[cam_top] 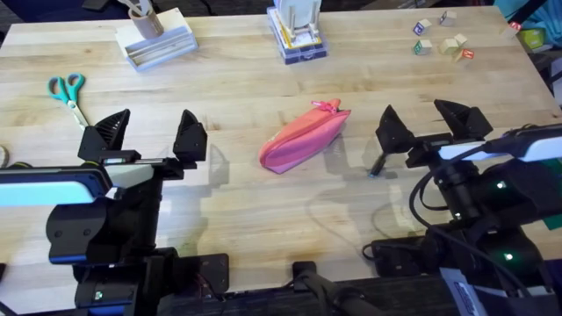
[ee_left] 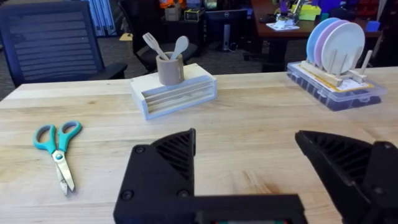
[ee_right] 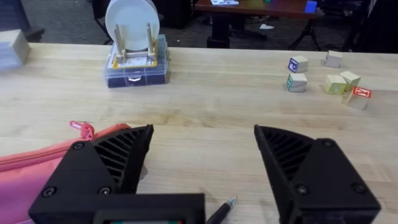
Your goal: Unzip the bag, pick up the pens from the table one at a time and place them inside, then zip the bag closed.
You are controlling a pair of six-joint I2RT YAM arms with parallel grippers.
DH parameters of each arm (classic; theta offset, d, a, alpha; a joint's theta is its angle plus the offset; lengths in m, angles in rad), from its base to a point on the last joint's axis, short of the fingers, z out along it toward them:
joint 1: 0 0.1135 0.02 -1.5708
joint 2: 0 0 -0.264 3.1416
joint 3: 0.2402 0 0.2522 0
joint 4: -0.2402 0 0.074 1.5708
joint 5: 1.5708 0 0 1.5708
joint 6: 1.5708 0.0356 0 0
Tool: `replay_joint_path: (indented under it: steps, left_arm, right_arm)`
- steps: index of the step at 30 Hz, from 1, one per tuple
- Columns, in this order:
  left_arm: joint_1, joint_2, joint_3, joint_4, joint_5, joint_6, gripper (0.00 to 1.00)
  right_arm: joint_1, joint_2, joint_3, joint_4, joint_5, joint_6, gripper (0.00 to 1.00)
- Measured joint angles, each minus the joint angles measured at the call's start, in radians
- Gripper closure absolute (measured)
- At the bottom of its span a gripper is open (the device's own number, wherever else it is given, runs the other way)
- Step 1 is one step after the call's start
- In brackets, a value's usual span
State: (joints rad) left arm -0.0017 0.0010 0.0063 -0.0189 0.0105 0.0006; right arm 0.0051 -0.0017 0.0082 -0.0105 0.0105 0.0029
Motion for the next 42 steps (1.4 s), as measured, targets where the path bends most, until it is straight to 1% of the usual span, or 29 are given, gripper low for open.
replay_joint_path:
  steps: [22,24,27,30,34,38,42]
  left_arm:
    - [0.0,0.0,0.0,-0.013,-0.003,0.004,0.006]
    - [0.0,0.0,0.001,-0.025,-0.004,0.003,0.006]
    - [0.0,0.0,0.021,-0.102,-0.005,0.002,0.008]
    - [0.0,0.018,0.095,-0.213,-0.005,0.002,0.007]
    - [0.0,0.084,0.236,-0.277,-0.006,0.002,0.007]
    - [0.0,0.19,0.392,-0.343,-0.007,0.002,0.007]
    - [0.0,0.336,0.531,-0.404,-0.007,0.002,0.007]
  right_arm:
    - [0.0,0.0,0.007,-0.027,0.011,0.0,0.003]
    - [0.0,0.0,0.014,-0.039,0.011,0.0,0.003]
    - [0.0,0.0,0.037,-0.088,0.008,0.0,0.003]
    - [0.0,0.009,0.097,-0.219,0.008,0.0,0.003]
    - [0.0,0.066,0.207,-0.317,0.008,0.0,0.003]
    - [0.0,0.151,0.358,-0.374,0.008,0.0,0.003]
    - [0.0,0.261,0.51,-0.462,0.008,0.0,0.003]
